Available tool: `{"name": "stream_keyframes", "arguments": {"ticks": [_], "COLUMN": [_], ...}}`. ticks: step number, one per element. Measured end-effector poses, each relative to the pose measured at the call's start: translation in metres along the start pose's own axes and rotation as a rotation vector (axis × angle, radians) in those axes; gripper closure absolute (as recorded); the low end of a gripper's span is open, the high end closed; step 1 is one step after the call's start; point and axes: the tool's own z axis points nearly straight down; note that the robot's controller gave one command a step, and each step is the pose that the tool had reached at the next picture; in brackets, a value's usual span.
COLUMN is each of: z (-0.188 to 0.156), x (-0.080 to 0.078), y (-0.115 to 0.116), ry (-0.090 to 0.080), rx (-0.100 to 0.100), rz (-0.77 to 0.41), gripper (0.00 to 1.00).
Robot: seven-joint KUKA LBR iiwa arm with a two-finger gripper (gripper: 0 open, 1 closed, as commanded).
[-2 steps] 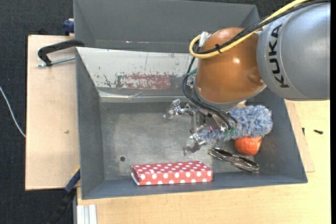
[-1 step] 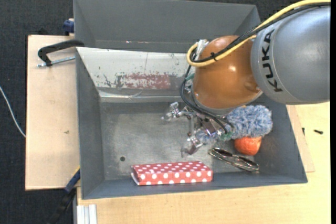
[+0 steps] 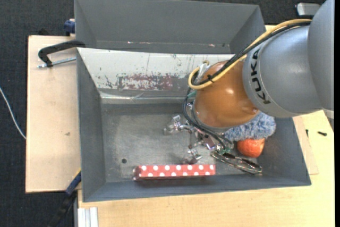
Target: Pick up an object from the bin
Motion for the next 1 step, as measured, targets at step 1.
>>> {"name": "stream_keyframes", "arguments": {"ticks": [1], "z": [-0.0092], "x": [0.0008], "y": [-0.0021], "ry": [0.015], "rx": [-0.006], "rz": [-0.164], "gripper": [0.00]}}
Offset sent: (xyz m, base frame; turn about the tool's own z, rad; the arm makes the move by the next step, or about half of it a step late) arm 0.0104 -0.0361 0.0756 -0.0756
